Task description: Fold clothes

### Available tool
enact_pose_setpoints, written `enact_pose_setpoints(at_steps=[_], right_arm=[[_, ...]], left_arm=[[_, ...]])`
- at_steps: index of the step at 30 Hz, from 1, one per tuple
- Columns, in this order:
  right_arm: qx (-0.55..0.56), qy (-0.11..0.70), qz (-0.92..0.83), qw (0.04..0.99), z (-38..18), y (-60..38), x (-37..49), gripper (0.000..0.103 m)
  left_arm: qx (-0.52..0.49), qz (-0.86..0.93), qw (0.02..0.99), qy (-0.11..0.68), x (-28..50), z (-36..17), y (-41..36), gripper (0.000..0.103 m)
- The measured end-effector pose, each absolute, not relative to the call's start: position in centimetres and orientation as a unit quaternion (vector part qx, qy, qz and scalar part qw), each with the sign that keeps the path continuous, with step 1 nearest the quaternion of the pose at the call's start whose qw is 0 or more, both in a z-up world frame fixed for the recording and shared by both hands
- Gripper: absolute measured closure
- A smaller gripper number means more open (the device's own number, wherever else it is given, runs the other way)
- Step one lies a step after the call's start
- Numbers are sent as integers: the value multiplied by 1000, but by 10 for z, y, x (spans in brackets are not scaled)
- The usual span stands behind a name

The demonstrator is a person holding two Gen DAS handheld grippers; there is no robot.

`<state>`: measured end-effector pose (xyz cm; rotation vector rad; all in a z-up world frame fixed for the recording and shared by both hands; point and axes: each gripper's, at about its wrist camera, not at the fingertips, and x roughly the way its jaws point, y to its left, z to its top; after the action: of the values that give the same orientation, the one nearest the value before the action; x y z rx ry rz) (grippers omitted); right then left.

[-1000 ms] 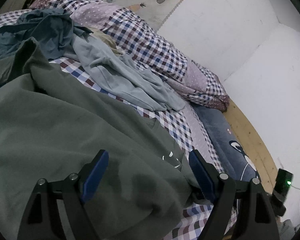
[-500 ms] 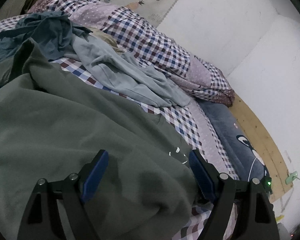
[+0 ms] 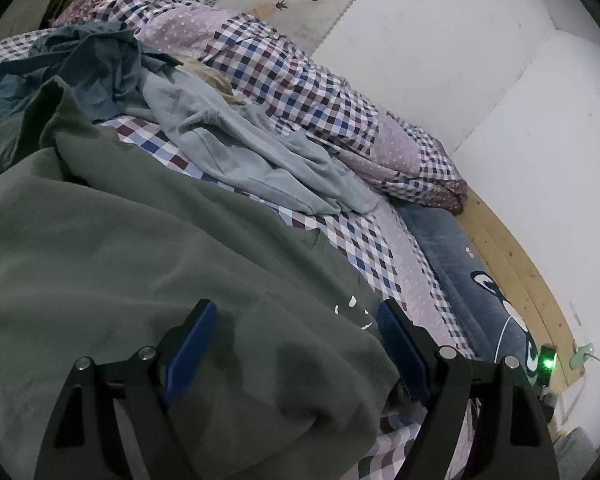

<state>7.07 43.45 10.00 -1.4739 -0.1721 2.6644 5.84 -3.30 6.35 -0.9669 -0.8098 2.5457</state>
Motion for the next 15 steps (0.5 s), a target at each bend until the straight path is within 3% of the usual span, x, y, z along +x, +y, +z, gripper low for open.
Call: enact_pose_setpoints(at_steps=[6,11,15], right_arm=[[-378,-241,880,156,145,472,82,99],[-290,-328,864,248,146,496,104,99],[-307,-319,847,293,126,521,119,81]], left_arm=[[-335,887,149,-280,59,64,-33,18],[-336,889,148,-274,59,64,-31,18],[-337,890,147,-268,59,63,-30,18]])
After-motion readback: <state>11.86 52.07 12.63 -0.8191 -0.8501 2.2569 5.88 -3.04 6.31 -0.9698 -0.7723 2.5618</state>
